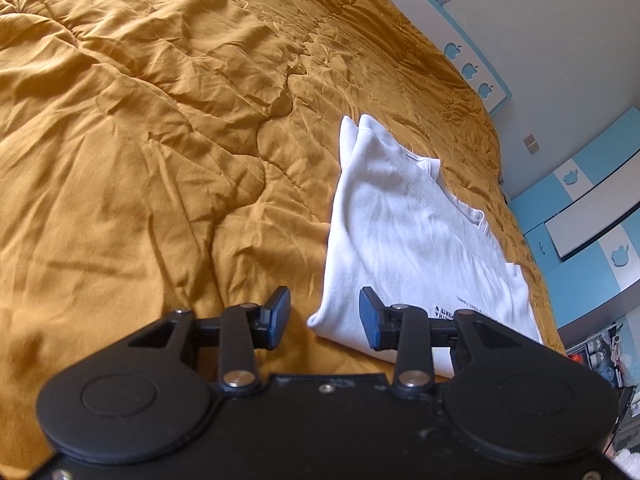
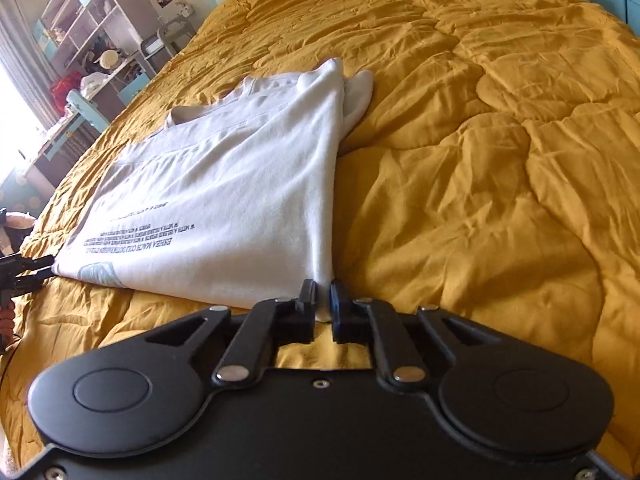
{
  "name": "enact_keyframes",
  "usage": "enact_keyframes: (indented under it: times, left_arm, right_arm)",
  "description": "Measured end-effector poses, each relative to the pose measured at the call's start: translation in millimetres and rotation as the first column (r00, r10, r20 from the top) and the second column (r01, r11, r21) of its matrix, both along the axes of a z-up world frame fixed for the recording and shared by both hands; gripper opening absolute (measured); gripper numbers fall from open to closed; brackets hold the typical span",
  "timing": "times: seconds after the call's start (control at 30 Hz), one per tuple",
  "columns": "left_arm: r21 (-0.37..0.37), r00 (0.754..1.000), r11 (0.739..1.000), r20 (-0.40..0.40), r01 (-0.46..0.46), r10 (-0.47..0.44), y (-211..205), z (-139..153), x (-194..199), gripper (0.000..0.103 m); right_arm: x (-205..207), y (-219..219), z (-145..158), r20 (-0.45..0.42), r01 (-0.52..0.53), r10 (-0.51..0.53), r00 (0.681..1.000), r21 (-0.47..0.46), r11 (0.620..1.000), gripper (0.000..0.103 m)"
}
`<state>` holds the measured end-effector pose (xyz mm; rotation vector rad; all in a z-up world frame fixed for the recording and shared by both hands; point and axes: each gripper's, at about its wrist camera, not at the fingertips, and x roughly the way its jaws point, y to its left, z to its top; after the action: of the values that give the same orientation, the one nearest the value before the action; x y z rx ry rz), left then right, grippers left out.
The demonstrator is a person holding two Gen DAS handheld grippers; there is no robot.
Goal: Fold small clothes
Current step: 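Pinch and straighten the folded edge with the right gripper, then release, then grasp the end of the folded white sweatshirt with the left gripper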
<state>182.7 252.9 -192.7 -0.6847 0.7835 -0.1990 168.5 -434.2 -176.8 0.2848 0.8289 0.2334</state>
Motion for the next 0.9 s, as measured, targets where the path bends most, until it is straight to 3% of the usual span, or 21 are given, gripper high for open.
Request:
enact_keyframes:
  times: [0.1,0.17,0.3,0.43,0.5,0.57,0.63,0.7,0.8,0.9]
  left_arm:
    - [-0.061,0.998,0.998,0.055,0.006,-0.003,0,8,-2,0.042]
    - [-0.080,0.997,0.997,0.071,0.008,-0.002,-7,10,-1,0.044]
    - [-0.076,0.998,0.997,0.061,0.004,0.001,-19,8,10,0.046]
    - [-0.083,0.998,0.995,0.042,-0.048,0.051,-14,3,20,0.046]
    - [-0.110,0.997,0.991,0.029,-0.072,0.075,-5,1,25,0.046]
    - [-0.126,0.997,0.989,0.007,-0.081,0.082,3,-2,30,0.046]
    - [-0.146,0.997,0.986,-0.010,-0.074,0.073,10,-8,35,0.046]
    - [-0.155,0.998,0.986,-0.023,-0.061,0.058,14,-12,38,0.046]
    - [-0.158,0.999,0.987,-0.013,-0.033,0.032,17,-11,38,0.046]
    - [-0.155,1.000,0.988,-0.008,-0.003,0.002,18,-9,41,0.047]
  right_arm:
    - [-7,16,16,0.052,0.115,-0.110,0.993,-0.097,0.989,0.032]
    - [-14,39,30,0.164,0.119,-0.093,0.982,-0.153,0.981,0.032]
    - [-7,88,48,0.240,0.001,0.014,0.971,-0.063,0.998,0.032]
    - [12,165,56,0.250,-0.174,0.169,0.953,-0.001,0.985,0.033]
    - [16,207,53,0.255,-0.251,0.244,0.936,-0.007,0.968,0.037]
    - [15,247,47,0.252,-0.316,0.321,0.913,-0.062,0.947,0.047]
    - [11,291,38,0.232,-0.381,0.405,0.884,-0.146,0.913,0.048]
    - [5,333,28,0.204,-0.446,0.500,0.841,-0.260,0.856,0.048]
    - [-2,378,15,0.179,-0.459,0.580,0.795,-0.447,0.768,0.049]
    - [-3,407,2,0.143,-0.473,0.640,0.755,-0.557,0.683,0.050]
